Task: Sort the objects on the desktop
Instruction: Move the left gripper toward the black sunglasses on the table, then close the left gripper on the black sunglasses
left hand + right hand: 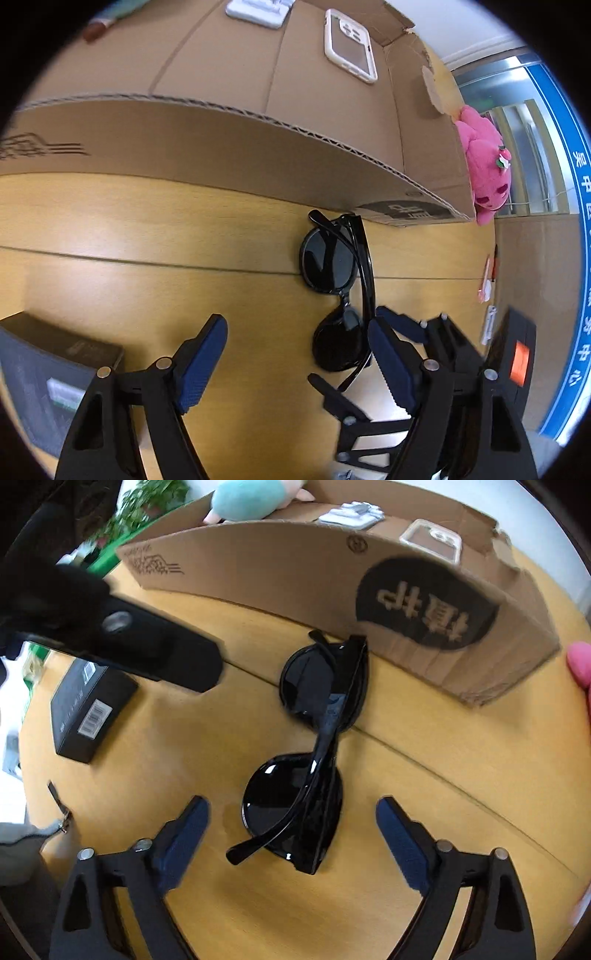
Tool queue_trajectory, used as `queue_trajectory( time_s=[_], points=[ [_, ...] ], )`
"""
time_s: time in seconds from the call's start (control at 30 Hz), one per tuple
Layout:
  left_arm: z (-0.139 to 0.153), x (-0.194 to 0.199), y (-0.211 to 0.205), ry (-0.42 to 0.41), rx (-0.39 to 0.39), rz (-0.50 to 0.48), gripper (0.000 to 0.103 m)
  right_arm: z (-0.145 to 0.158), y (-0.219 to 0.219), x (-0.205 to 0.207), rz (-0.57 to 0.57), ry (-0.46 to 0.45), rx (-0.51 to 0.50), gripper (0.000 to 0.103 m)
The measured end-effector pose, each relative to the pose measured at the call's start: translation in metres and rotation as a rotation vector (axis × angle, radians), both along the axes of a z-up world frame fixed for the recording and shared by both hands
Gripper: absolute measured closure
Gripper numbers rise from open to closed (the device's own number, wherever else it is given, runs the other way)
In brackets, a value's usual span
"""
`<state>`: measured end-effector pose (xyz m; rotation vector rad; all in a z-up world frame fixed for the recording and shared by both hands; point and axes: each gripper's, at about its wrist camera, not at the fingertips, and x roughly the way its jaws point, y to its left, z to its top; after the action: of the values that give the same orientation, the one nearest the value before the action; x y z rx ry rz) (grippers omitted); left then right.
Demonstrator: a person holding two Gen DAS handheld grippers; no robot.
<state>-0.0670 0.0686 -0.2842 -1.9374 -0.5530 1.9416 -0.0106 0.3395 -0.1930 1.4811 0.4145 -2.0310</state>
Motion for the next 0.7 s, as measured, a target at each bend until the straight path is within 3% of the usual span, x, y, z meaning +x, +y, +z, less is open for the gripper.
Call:
queue_trajectory(
  time_s=[0.13, 0.2, 0.23, 0.43, 0.47, 0.5, 0.53, 0.57, 0.7],
  points=[
    [-0.013, -0.008, 0.011, -0.028, 0.053, -0.027, 0.024, 0.001, 0.0, 0.011, -0.042, 0.058, 0.032, 0.023],
    [-0.017, -0.009, 0.017, -0.042, 0.083, -0.045, 0.024, 0.004, 0.002, 0.015, -0.052, 0.076, 0.031, 0.032],
    [-0.02, -0.009, 0.02, -0.053, 0.102, -0.05, 0.024, 0.006, 0.002, 0.017, -0.05, 0.077, 0.021, 0.044],
    [-0.026, -0.01, 0.033, -0.053, 0.174, -0.041, 0.026, 0.01, 0.002, 0.027, -0.049, 0.059, -0.026, 0.044],
    [-0.026, -0.009, 0.035, -0.052, 0.172, -0.044, 0.031, 0.011, 0.002, 0.028, -0.055, 0.058, -0.028, 0.045],
    [-0.026, -0.009, 0.037, -0.052, 0.159, -0.059, 0.052, 0.012, 0.003, 0.029, -0.066, 0.056, -0.034, 0.045],
    [-0.029, -0.008, 0.039, -0.061, 0.132, -0.074, 0.064, 0.013, 0.003, 0.029, -0.074, 0.055, -0.039, 0.051],
    [-0.029, -0.007, 0.039, -0.054, 0.102, -0.078, 0.071, 0.014, 0.003, 0.03, -0.08, 0.06, -0.023, 0.069],
    [-0.031, -0.005, 0.038, -0.053, 0.092, -0.067, 0.071, 0.017, 0.003, 0.03, -0.077, 0.047, -0.036, 0.069]
  ],
)
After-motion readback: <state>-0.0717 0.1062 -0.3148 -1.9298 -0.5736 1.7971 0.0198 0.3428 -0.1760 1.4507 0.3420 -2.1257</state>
